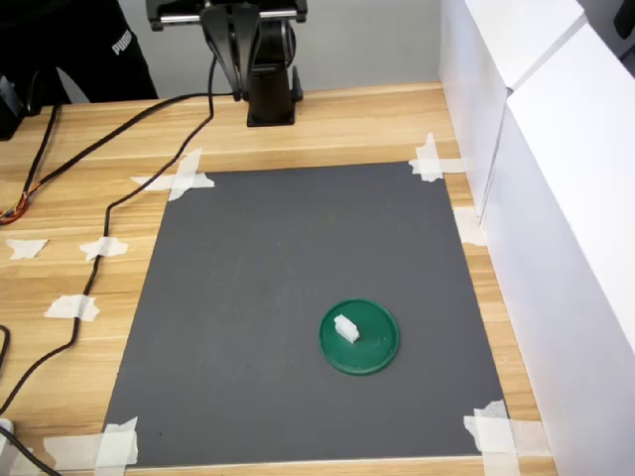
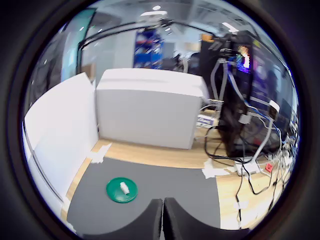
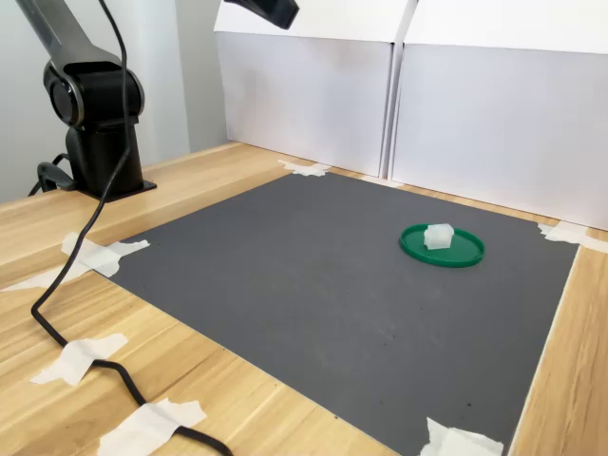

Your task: Grasp a white terminal and put it on the green lid.

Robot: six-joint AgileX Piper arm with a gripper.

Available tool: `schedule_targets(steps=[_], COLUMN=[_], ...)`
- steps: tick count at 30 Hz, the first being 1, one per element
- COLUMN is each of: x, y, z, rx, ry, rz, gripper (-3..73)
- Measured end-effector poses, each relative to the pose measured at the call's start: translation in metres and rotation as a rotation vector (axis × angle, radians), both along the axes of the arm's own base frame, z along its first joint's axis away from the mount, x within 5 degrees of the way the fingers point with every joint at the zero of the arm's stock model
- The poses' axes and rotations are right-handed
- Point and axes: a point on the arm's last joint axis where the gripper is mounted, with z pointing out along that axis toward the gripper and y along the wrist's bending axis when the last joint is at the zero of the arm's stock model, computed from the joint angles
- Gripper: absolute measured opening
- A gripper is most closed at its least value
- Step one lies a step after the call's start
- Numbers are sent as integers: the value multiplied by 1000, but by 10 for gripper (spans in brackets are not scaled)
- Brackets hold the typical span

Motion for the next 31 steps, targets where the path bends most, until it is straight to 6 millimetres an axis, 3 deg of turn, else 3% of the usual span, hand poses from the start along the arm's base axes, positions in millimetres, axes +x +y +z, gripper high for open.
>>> schedule_targets(steps=[7,18,31], x=[-45,-76,-89], y=[-5,-3,0], z=[-42,-113,-117], rx=[50,0,-7], ry=[-80,-46,-137], rz=[-68,-54,-37], gripper=[-15,-15,-15])
